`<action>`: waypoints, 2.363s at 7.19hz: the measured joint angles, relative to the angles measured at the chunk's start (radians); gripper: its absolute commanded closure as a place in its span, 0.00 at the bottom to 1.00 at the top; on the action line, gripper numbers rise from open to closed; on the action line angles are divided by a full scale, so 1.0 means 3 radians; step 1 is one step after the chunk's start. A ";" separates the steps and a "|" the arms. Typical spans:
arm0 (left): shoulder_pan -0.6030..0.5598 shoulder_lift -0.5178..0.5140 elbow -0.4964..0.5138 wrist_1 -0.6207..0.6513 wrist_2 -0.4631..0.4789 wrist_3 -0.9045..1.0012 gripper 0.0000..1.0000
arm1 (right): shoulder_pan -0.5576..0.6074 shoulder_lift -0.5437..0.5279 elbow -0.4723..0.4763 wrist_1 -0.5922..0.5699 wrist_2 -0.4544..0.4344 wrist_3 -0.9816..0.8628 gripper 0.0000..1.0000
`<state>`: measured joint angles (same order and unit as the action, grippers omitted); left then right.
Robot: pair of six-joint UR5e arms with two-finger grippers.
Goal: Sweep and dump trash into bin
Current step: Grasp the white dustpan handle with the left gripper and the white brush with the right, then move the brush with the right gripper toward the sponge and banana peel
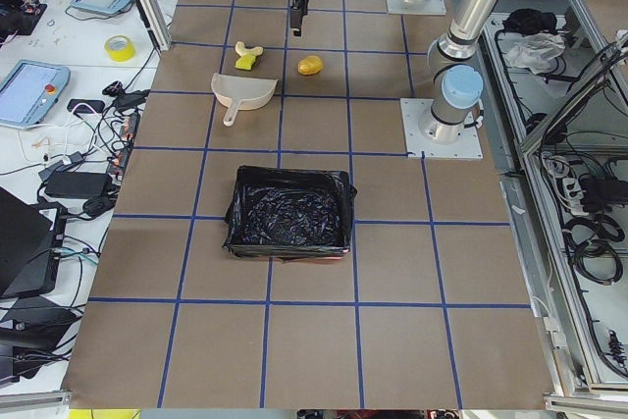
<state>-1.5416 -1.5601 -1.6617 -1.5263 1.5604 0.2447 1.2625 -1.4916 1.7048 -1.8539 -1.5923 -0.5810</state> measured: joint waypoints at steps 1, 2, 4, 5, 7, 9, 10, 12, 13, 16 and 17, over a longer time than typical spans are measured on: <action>0.0016 -0.0098 -0.0041 0.0085 0.0006 0.0272 0.00 | -0.0127 0.0039 0.0226 -0.0334 0.0015 -0.0231 0.00; 0.0027 -0.0246 -0.0068 0.0299 0.0039 0.0695 0.00 | -0.0250 0.0081 0.0429 -0.0617 0.0029 -0.0418 0.00; 0.0046 -0.0643 -0.0081 0.0975 0.0162 0.1593 0.00 | -0.0420 0.0263 0.0718 -0.1101 0.0044 -0.0684 0.01; 0.0088 -0.0862 -0.0059 0.1287 0.0180 0.2108 0.00 | -0.0447 0.0361 0.0823 -0.1290 0.0048 -0.0765 0.01; 0.0312 -0.1214 0.0014 0.1638 0.0167 0.3182 0.00 | -0.0458 0.0438 0.0950 -0.1453 0.0116 -0.0819 0.01; 0.0451 -0.1534 0.0219 0.1852 0.0177 0.4144 0.00 | -0.0460 0.0501 0.0992 -0.1497 0.0173 -0.0836 0.11; 0.0467 -0.1700 0.0340 0.1903 0.0187 0.4563 0.00 | -0.0460 0.0521 0.1005 -0.1501 0.0176 -0.0842 0.18; 0.0476 -0.1888 0.0433 0.1948 0.0193 0.5010 0.00 | -0.0460 0.0545 0.1014 -0.1494 0.0139 -0.0854 0.36; 0.0478 -0.1910 0.0424 0.1951 0.0192 0.5065 0.00 | -0.0460 0.0546 0.1013 -0.1483 0.0109 -0.0858 0.44; 0.0482 -0.1916 0.0392 0.1955 0.0177 0.5054 0.43 | -0.0460 0.0544 0.0998 -0.1480 0.0028 -0.0851 0.82; 0.0484 -0.1913 0.0383 0.1963 0.0173 0.5048 0.66 | -0.0460 0.0544 0.0996 -0.1480 0.0026 -0.0839 0.95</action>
<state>-1.3964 -2.1339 -1.5469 -0.9374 1.6123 1.7590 1.1244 -1.3284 2.0037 -2.2978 -1.5844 -0.8328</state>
